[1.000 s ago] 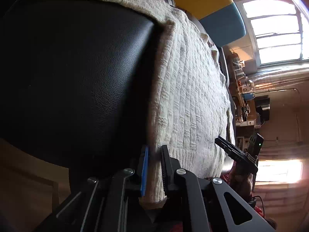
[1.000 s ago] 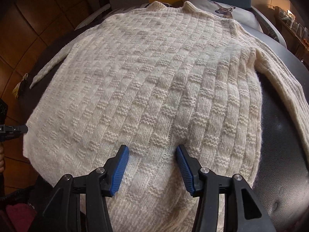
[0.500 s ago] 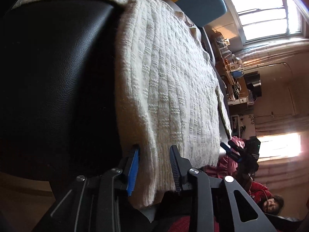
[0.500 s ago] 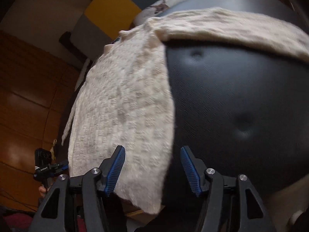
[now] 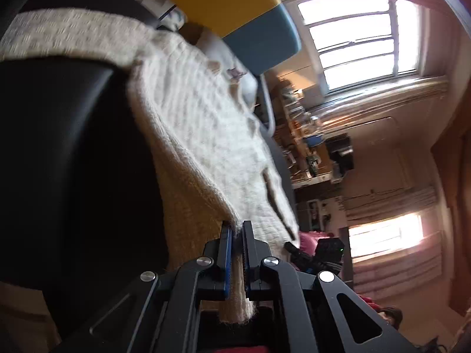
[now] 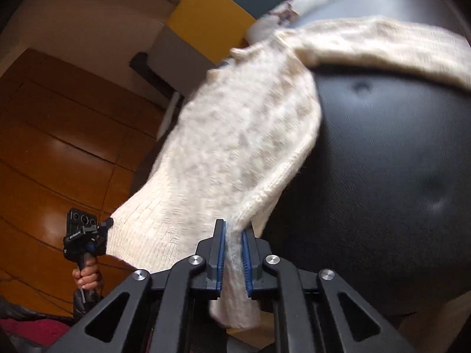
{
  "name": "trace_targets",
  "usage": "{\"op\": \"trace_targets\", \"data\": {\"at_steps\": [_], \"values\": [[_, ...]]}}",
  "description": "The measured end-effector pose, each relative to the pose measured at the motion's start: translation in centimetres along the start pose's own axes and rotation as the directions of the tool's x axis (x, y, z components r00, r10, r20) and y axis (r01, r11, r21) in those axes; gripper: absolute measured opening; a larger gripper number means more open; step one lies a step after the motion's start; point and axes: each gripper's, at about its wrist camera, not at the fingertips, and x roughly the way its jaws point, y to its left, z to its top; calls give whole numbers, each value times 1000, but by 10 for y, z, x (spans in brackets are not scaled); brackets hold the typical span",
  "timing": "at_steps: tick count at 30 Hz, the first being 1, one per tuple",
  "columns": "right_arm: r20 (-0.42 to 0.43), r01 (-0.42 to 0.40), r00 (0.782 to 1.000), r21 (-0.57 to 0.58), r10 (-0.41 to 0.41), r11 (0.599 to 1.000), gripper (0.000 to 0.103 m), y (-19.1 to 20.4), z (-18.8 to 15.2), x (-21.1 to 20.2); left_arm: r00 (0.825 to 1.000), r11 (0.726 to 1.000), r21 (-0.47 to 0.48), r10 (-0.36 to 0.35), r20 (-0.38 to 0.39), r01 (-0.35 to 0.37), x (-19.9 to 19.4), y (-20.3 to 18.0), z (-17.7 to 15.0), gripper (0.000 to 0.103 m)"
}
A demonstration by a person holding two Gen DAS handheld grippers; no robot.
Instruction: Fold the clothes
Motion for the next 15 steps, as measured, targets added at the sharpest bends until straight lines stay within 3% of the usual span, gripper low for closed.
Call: {"op": "trace_targets", "data": {"at_steps": [1, 3, 6, 8, 10, 12, 15], "values": [[1, 31, 1000, -29, -31, 999, 9, 7, 3, -7, 1000, 1000, 3, -17, 10, 17, -7, -5, 4, 6], [-48, 163, 985, -58, -166, 985, 9, 2, 4, -4, 999, 999, 0, 45, 1, -45, -7, 2, 8, 6], [-120, 279, 953, -17, -278, 960, 9, -27, -9, 0, 989, 987, -86, 132, -72, -138, 9, 39, 2, 6], [-136, 274, 955, 75, -262, 959, 21, -47, -14, 3, 967, 959, -146, 230, -105, -244, 13, 73, -8, 6], [-128, 260, 961, 126, -244, 957, 30, -60, -18, 2, 952, 933, -198, 282, -120, -302, 12, 101, -18, 7], [-119, 243, 967, 176, -224, 954, 33, -73, -22, 1, 948, 919, -235, 296, -117, -315, 8, 119, -25, 10], [-74, 131, 990, 242, -117, 961, 34, -91, -24, 2, 953, 923, -236, 291, -87, -304, 4, 123, -28, 18]]}}
